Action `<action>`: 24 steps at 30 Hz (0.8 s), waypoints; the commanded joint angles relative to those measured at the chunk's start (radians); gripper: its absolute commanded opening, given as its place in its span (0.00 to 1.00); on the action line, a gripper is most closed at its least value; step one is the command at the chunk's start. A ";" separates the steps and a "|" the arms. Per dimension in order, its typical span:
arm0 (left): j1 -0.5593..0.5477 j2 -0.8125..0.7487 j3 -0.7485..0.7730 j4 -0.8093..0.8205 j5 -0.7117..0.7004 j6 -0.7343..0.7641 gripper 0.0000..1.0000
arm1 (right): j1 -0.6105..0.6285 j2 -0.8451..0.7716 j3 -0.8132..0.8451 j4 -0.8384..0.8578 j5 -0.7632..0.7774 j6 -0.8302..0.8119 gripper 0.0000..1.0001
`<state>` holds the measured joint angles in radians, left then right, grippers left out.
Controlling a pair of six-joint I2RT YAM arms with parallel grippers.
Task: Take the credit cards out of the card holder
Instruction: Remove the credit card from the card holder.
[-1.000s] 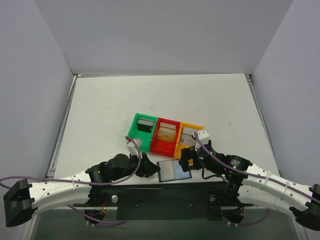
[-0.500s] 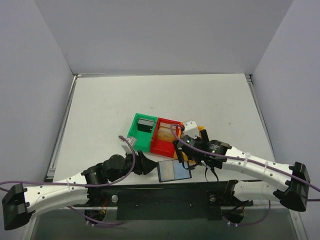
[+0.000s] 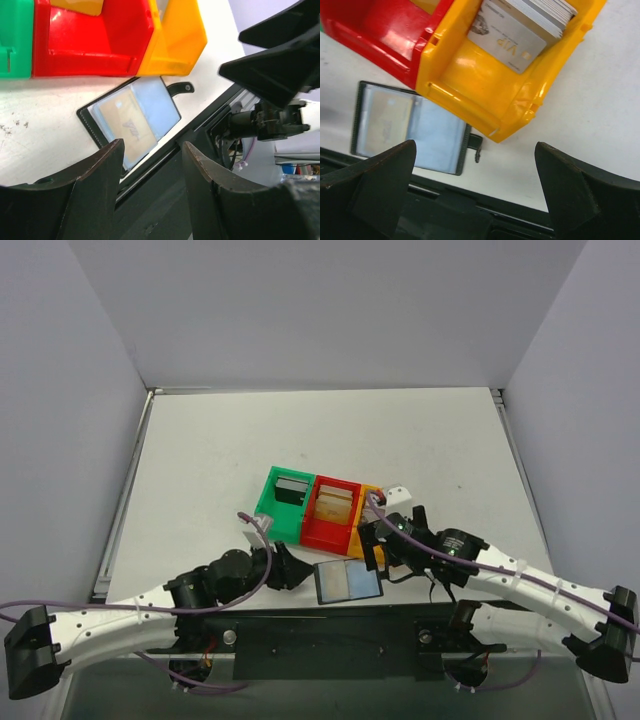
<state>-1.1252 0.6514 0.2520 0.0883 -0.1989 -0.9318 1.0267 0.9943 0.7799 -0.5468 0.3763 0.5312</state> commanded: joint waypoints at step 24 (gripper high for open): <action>-0.007 0.021 -0.083 -0.062 -0.026 -0.148 0.49 | 0.323 0.460 0.053 0.332 -0.034 0.087 0.62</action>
<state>-1.1271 0.7238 0.1879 0.0677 -0.1745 -1.0203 1.3220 1.3785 0.7845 -0.2497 0.3496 0.5987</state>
